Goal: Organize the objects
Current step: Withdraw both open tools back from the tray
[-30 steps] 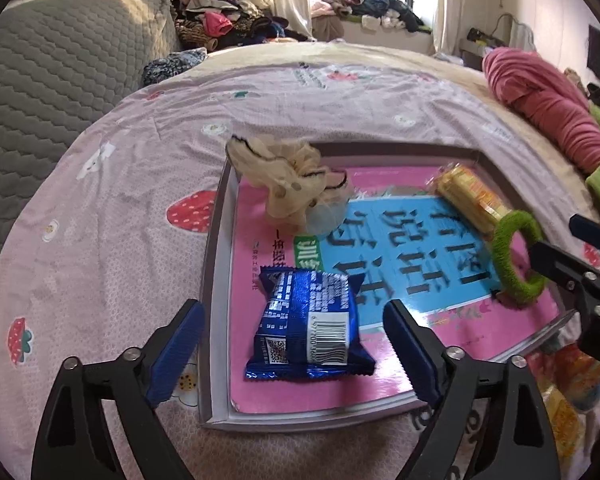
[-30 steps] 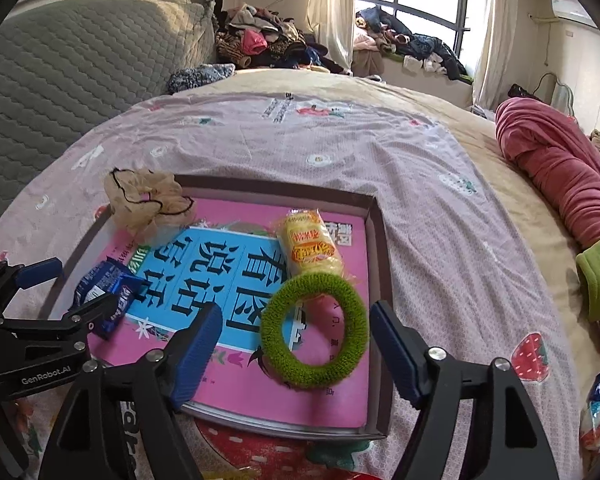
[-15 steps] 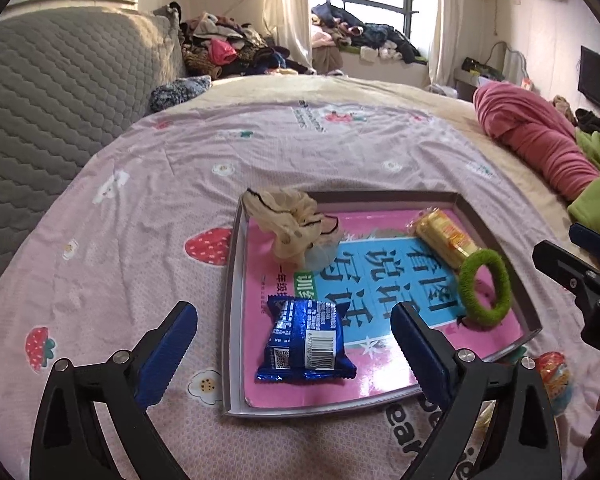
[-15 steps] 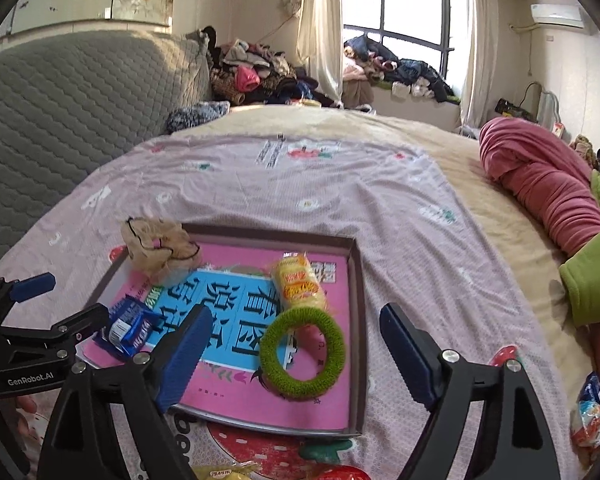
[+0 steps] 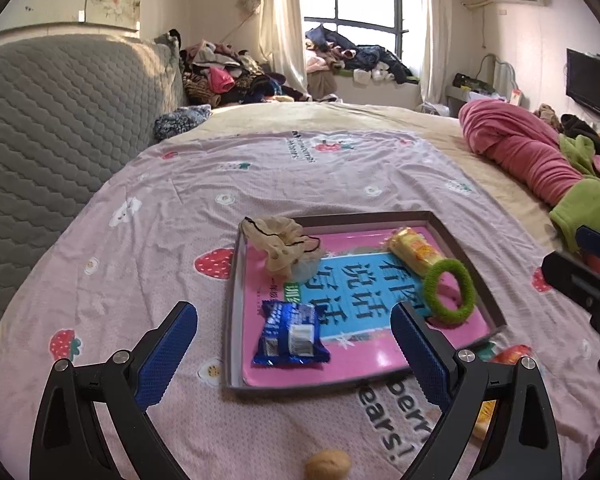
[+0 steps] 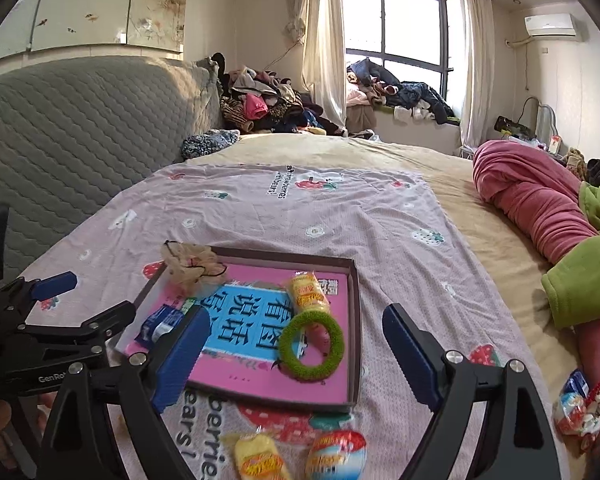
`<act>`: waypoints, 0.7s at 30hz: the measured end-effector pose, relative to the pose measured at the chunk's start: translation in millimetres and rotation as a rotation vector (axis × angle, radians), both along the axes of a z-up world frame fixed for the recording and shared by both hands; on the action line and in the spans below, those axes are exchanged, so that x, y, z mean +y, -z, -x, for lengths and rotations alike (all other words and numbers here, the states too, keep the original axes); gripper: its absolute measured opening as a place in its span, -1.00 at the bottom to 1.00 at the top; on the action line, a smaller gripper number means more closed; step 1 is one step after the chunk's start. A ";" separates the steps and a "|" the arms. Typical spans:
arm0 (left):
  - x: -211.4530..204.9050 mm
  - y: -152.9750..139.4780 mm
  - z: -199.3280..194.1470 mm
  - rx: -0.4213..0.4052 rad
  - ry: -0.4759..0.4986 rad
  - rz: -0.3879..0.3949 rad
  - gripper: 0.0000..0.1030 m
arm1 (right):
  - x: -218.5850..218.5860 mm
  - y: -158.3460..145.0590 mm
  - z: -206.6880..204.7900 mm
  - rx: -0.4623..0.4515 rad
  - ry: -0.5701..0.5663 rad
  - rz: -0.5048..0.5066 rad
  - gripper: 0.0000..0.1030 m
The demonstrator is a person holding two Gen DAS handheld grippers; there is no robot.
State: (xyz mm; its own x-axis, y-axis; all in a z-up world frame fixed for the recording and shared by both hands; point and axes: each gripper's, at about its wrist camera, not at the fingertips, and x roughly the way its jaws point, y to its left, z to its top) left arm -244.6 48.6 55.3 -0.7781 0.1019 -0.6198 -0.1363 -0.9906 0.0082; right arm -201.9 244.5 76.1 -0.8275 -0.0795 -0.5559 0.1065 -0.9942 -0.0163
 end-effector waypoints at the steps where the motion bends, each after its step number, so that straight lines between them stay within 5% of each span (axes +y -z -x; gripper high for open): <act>1: 1.9 -0.1 -4.7 -0.003 0.005 0.008 0.90 | -0.9 -0.1 -6.5 -0.003 -0.001 -0.007 0.73; 13: 14.2 10.5 -91.5 -0.061 0.024 0.026 0.90 | 4.8 -2.4 -70.9 -0.054 0.019 -0.001 0.74; 21: 1.2 -11.5 -122.1 -0.051 -0.039 0.014 0.90 | 1.6 -13.8 -103.7 -0.057 0.022 0.017 0.74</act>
